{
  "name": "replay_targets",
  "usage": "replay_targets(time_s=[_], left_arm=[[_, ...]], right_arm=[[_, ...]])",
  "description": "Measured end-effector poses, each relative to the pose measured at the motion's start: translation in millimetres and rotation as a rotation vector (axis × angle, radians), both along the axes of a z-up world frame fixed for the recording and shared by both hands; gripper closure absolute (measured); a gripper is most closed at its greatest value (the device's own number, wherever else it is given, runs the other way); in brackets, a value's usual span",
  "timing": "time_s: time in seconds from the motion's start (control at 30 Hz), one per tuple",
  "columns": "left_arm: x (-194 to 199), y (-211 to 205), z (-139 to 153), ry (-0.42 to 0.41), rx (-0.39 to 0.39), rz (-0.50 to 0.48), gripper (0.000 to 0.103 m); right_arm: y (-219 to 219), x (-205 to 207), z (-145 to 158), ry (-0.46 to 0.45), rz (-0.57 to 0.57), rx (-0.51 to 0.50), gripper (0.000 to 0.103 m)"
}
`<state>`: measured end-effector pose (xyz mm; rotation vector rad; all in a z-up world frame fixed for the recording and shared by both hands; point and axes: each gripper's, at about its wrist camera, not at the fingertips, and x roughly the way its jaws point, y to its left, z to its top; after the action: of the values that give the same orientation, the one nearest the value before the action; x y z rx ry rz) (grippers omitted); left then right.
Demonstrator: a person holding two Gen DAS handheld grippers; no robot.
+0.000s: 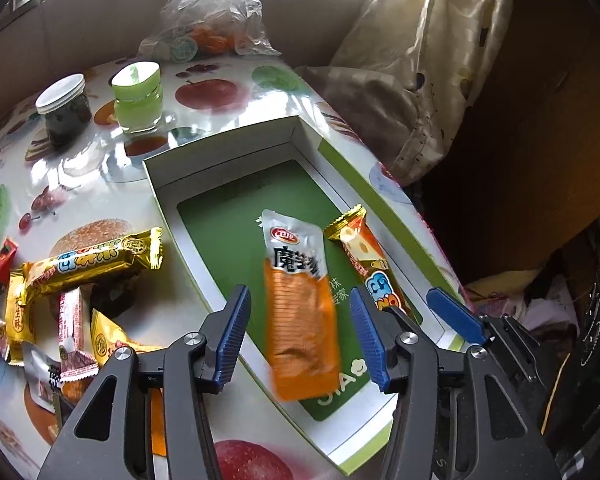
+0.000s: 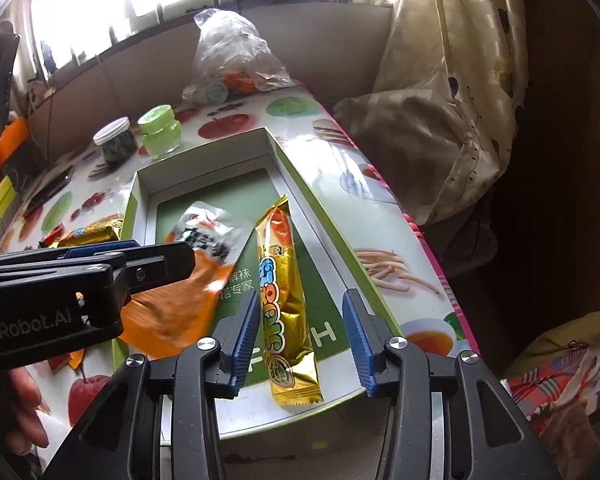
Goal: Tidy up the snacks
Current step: 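Lower both snacks into the green box and open both tools, then move both tools back to the snack pile and grasp the gold peanut-crisp packet with the right tool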
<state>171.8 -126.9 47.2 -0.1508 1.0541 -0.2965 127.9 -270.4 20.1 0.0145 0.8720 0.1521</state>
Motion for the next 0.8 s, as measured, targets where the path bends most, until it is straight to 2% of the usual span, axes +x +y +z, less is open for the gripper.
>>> replay_targets(time_s=[0.37,0.8], left_arm=[[-17,8,12,-0.033,0.006,0.011,0.050],[-51,40,22,-0.077,0.040,0.059,0.050]], right_arm=[[-4,-12,10,-0.017,-0.026,0.016,0.058],[11,-33,26,-0.055,-0.009,0.030,0.058]])
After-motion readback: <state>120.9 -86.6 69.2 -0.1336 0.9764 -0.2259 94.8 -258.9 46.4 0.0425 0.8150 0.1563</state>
